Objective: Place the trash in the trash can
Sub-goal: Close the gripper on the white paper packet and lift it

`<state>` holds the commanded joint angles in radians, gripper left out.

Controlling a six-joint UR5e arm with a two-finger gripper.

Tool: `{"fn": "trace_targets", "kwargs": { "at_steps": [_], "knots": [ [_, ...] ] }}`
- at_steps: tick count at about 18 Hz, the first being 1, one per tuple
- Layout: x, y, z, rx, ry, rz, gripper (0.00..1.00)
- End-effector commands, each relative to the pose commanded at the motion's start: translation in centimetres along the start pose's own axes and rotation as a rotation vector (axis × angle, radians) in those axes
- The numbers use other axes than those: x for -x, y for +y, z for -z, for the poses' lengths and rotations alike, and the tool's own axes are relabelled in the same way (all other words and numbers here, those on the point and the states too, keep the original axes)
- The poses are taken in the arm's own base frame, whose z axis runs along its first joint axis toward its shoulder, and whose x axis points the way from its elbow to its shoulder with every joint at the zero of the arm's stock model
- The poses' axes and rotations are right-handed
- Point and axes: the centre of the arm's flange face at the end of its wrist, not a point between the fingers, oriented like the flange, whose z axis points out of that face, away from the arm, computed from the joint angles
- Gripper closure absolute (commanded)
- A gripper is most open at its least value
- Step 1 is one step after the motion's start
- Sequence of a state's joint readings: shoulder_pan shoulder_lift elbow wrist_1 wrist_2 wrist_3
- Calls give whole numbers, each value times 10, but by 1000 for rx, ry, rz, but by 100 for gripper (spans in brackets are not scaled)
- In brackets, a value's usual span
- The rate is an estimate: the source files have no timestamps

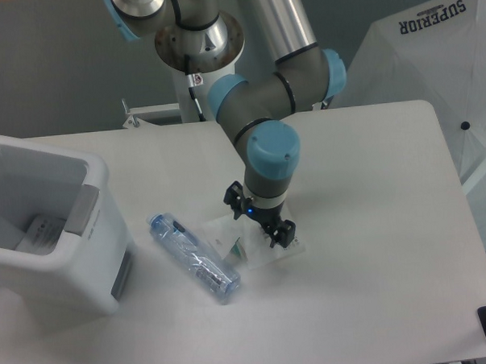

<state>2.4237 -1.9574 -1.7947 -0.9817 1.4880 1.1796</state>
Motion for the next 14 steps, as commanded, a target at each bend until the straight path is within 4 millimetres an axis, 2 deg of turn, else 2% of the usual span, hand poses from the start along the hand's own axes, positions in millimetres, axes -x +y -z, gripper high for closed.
{"fn": "trace_targets", "kwargs": {
  "at_steps": [5,7,10,13,14],
  "knots": [
    [-20,-28,-2,-1,3,-22,2],
    [-24,-33,-7,7,8,-13,35],
    [-25,-32,-10,13,14,-11,69],
    [-22,-32,-20,22,26,34,98],
    [-22,-32,-18,22,23,45,100]
  ]
}}
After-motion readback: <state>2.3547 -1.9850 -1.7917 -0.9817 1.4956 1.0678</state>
